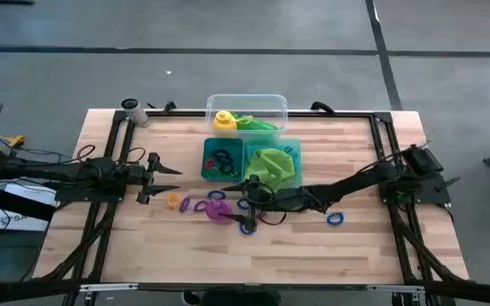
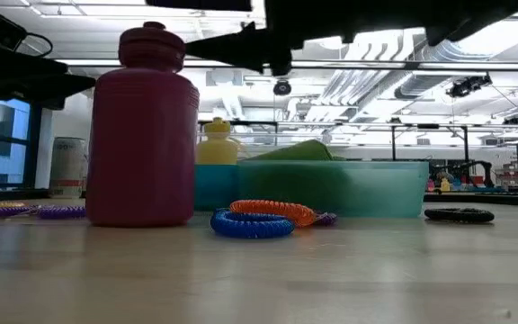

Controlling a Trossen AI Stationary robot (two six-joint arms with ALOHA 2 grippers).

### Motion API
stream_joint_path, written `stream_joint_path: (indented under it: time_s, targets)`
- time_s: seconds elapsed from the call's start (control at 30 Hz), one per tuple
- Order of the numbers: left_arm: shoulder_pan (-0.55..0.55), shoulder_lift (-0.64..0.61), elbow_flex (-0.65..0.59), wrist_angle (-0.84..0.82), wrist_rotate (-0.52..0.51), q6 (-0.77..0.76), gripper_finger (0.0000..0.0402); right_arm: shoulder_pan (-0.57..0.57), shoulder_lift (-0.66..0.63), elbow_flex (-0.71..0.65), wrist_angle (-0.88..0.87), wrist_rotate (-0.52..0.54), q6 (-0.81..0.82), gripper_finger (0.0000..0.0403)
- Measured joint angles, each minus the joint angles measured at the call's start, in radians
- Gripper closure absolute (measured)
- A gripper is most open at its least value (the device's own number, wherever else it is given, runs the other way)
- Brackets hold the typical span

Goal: Pick & Place Sports Items
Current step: Put the purple tumbler into the transparent bin

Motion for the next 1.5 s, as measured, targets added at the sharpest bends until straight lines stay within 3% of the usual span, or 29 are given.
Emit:
stream_joint_path:
  time_s: [0.37,1.03,1.5]
  targets:
    - [0.0,0.0,0.0,0.0,0.0,0.0,0.0165,-0.001,0.081,0.0,0.099,-0.02,0.0,0.0004]
    - [0.0,0.0,0.0,0.0,0.0,0.0,0.0165,-0.001,0.086,0.0,0.116,-0.022,0.0,0.0004]
    - [0.0,0.0,0.0,0.0,0.0,0.0,0.0165,-0.02,0.199,0.074,0.173,-0.019,-0.008,0.0004]
